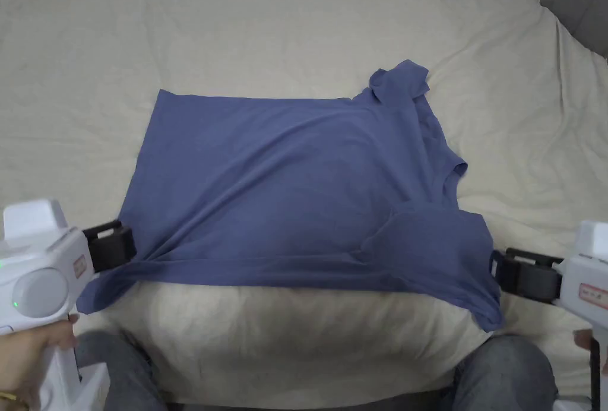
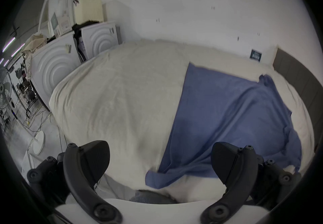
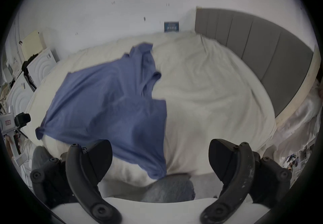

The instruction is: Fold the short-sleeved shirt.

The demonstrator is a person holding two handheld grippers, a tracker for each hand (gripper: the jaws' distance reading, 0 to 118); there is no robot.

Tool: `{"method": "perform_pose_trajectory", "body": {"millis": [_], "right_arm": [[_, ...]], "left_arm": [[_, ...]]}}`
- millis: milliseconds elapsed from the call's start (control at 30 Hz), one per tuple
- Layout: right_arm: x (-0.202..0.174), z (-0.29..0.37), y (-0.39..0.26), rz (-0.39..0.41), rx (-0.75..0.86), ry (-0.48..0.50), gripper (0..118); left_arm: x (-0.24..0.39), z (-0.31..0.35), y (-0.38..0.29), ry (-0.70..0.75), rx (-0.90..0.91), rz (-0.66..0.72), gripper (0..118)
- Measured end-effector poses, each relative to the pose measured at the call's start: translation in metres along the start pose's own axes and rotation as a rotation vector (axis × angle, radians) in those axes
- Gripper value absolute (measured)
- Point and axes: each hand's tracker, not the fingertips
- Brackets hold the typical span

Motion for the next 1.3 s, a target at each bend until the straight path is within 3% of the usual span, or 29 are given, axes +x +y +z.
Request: {"method": "perform_pose_trajectory", "body": {"millis": [133,200,333,433,467,500,567,633,667,700,733,800,967,1133,1167,1200,1233,1300], "right_arm": [[-0.013,0.026,0.026,-0.077,0.173,0.069,113],[-0.023,0.038,0.036,-0.087,0.261,0.1,115],[-0.045,0.054,0.053,-0.068,0.401,0.121,118],[-0.059,0.058,0.058,-0.017,0.471,0.089,118],[-0.062,0.059,0.058,-0.012,0.479,0.096,116],[-0.064,0.061,0.058,-0.011,0.489,0.107,104],[-0.069,0.062,0.057,-0.016,0.499,0.111,79],[-0.072,0.063,0.056,-0.016,0.499,0.111,44],[-0.074,0.063,0.055,-0.017,0.498,0.113,26],[-0.076,0.063,0.055,-0.019,0.497,0.112,8],[-0.077,0.062,0.054,-0.029,0.496,0.112,4],[-0.076,0.062,0.053,-0.074,0.476,0.166,2],[-0.079,0.058,0.051,-0.039,0.461,0.138,1],[-0.08,0.055,0.051,-0.05,0.426,0.149,1],[-0.08,0.054,0.05,-0.042,0.42,0.147,1],[-0.079,0.053,0.05,-0.04,0.415,0.146,1],[-0.078,0.052,0.049,-0.045,0.408,0.15,1],[-0.076,0.049,0.048,-0.067,0.389,0.17,1]], "left_arm": [[0.024,0.032,0.021,-0.031,0.185,0.068,118],[0.041,0.041,0.026,-0.054,0.248,0.036,118],[0.079,0.054,0.028,-0.085,0.379,-0.15,118],[0.094,0.062,0.026,-0.084,0.421,-0.188,118],[0.096,0.063,0.026,-0.096,0.434,-0.173,118],[0.097,0.065,0.025,-0.105,0.444,-0.164,113],[0.101,0.07,0.025,-0.117,0.467,-0.175,84],[0.104,0.072,0.027,-0.125,0.47,-0.205,28],[0.104,0.071,0.029,-0.153,0.446,-0.212,11],[0.104,0.07,0.03,-0.185,0.416,-0.192,4],[0.102,0.069,0.032,-0.217,0.394,-0.16,0],[0.101,0.067,0.033,-0.243,0.37,-0.154,0],[0.099,0.067,0.031,-0.226,0.353,-0.175,0],[0.076,0.057,0.047,-0.202,0.209,-0.117,0],[0.068,0.051,0.051,-0.191,0.151,-0.115,6],[0.06,0.046,0.053,-0.183,0.12,-0.091,25],[0.048,0.038,0.054,-0.183,0.09,-0.051,50],[0.029,0.02,0.054,-0.158,-0.011,-0.031,110]]}}
